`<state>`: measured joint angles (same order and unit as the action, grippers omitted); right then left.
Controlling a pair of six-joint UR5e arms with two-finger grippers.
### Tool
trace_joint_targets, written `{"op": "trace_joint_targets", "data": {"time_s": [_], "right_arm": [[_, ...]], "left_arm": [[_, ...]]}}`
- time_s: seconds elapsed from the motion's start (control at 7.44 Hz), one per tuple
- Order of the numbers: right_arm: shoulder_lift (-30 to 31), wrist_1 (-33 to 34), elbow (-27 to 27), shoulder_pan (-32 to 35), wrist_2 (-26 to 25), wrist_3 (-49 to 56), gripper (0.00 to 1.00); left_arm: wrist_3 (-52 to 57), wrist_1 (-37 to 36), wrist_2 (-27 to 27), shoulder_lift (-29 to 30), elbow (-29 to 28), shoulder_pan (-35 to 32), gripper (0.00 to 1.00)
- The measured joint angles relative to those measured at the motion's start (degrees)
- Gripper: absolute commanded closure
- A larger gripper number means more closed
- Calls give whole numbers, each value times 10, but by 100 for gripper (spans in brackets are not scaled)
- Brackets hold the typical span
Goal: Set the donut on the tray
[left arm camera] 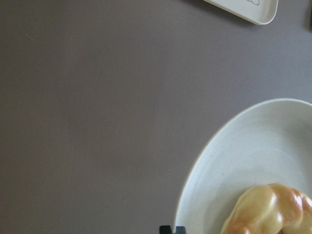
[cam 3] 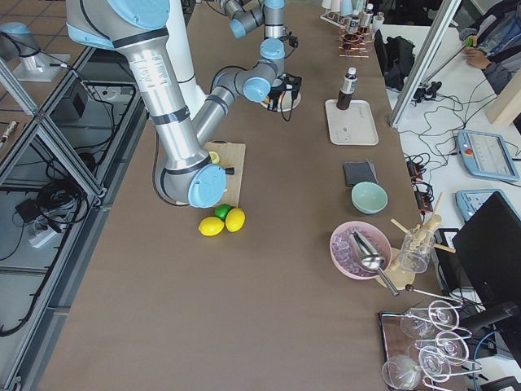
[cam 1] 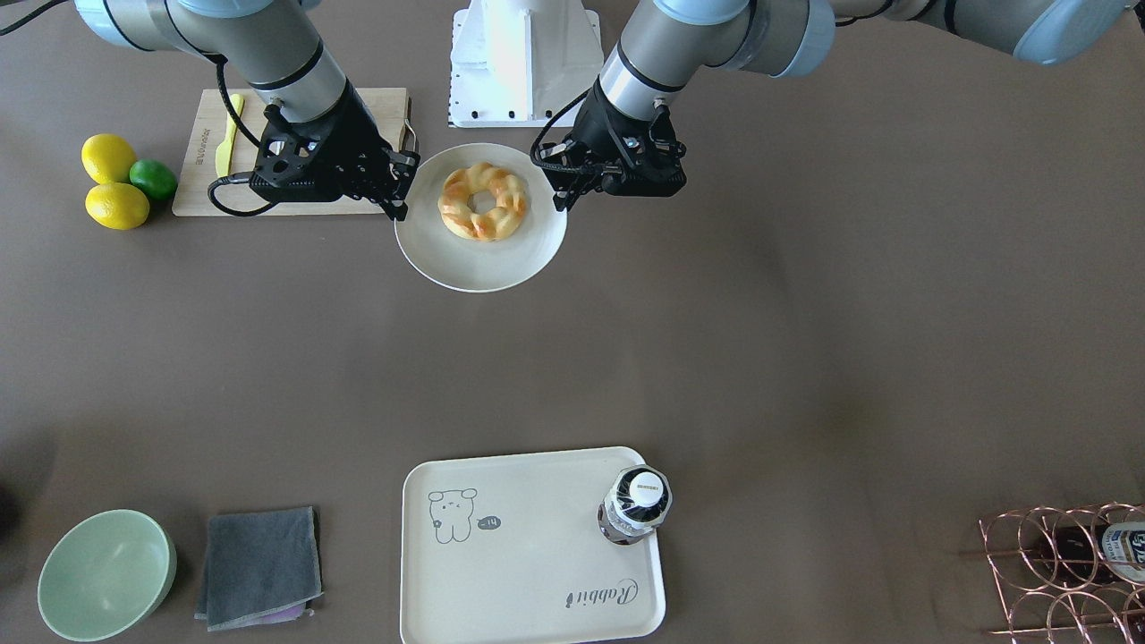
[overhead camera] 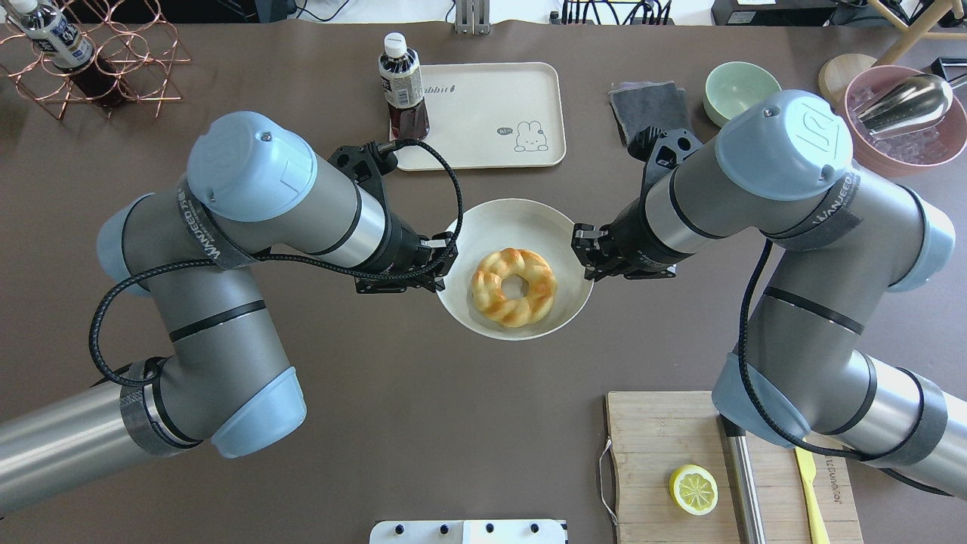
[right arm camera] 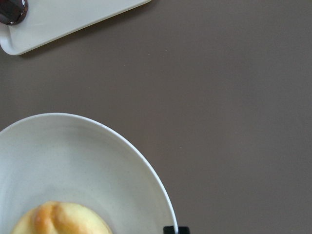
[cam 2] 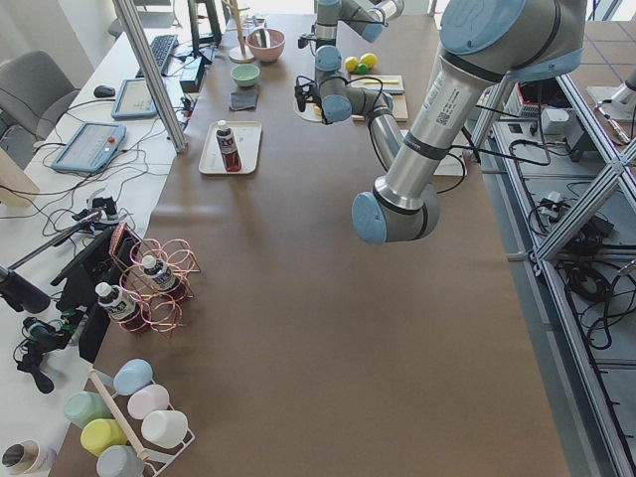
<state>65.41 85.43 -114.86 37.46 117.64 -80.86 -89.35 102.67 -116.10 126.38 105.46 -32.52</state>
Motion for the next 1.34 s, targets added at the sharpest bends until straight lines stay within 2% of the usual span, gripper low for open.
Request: {"op": "trace_joint_targets", "data": {"time_s": [0.13, 0.27, 0.67, 0.94, 1.08, 1.34], "right_arm": [[0, 0, 0, 0, 0, 0, 100], [0, 0, 0, 1, 0, 0, 100], [-3, 0, 4, 2, 1, -4, 100], [-10, 0, 30, 8, -3, -44, 100], [-25, -12, 66, 20, -4, -58, 100], [-56, -69, 172, 56, -5, -71, 100]], "left_arm": [[-1, 1, 0, 0, 0, 0, 44], [-2, 2, 0, -1, 1, 0, 3], [-4, 2, 4, -5, 10, -1, 3], [-5, -1, 4, -20, 24, -11, 3], [-5, -2, 3, -36, 37, -16, 3], [-7, -1, 5, -48, 47, -19, 3]]}}
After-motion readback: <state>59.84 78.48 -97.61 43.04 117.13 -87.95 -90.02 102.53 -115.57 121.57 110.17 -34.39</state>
